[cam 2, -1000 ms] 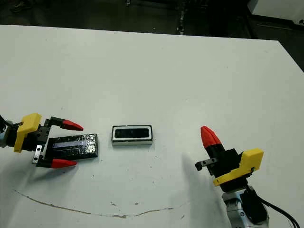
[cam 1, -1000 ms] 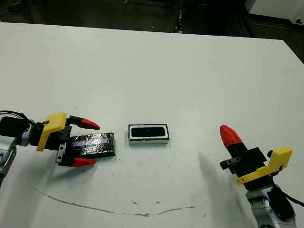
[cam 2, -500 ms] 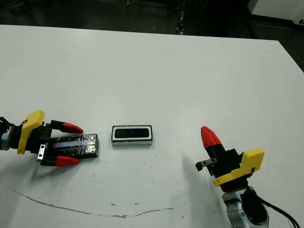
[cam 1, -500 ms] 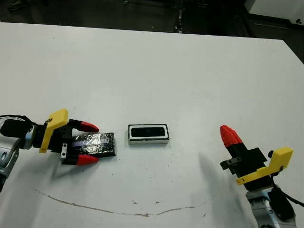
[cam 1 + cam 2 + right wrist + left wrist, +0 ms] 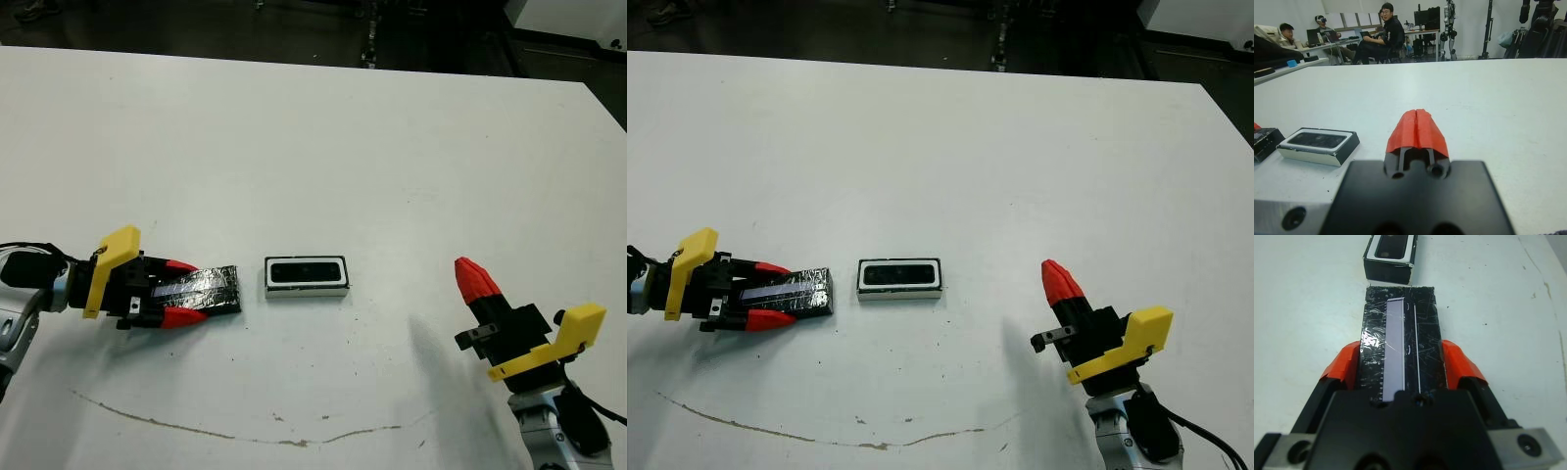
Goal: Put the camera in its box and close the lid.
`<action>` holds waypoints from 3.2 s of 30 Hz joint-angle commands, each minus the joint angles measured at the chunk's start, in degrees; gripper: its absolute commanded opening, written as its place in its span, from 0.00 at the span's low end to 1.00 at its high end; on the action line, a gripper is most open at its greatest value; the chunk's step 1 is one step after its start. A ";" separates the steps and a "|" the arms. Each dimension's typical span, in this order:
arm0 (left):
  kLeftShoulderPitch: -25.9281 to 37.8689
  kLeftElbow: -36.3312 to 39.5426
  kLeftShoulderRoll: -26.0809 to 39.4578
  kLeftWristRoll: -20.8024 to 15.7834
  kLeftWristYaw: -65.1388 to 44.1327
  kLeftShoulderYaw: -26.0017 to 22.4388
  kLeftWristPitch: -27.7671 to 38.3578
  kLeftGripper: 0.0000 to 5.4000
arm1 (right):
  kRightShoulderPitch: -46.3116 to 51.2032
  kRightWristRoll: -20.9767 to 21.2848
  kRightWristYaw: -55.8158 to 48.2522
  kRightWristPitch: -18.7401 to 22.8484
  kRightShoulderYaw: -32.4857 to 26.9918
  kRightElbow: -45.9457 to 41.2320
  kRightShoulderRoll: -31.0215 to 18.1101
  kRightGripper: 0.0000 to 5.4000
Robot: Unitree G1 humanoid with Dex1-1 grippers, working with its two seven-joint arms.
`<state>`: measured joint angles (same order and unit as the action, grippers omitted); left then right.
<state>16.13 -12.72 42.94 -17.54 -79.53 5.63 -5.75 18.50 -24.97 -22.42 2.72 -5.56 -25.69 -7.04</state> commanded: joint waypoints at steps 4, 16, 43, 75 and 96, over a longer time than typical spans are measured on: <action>-1.29 0.10 -1.04 -0.63 1.79 -1.39 1.10 0.58 | 0.52 0.47 0.34 0.50 -0.21 0.00 -1.10 0.00; 2.74 -0.77 -2.66 -6.27 2.80 -5.22 -8.07 0.58 | 0.43 0.65 0.49 -0.39 0.42 0.52 -0.48 0.00; 18.96 -14.53 -13.61 3.79 -3.80 7.09 -2.39 0.58 | 1.47 0.41 0.97 0.32 0.37 -0.44 -0.80 0.00; 11.37 -15.58 -19.07 4.93 -1.52 10.71 3.23 0.58 | 1.64 0.38 0.81 0.05 0.27 -0.34 -1.04 0.00; 11.11 -12.29 -23.33 5.33 3.71 14.29 1.04 0.58 | 1.91 0.00 1.05 0.34 0.79 -0.63 -0.70 0.00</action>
<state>29.31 -23.51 23.37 -14.25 -74.20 15.53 -4.15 20.05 -25.17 -21.57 3.09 -4.53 -26.52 -7.26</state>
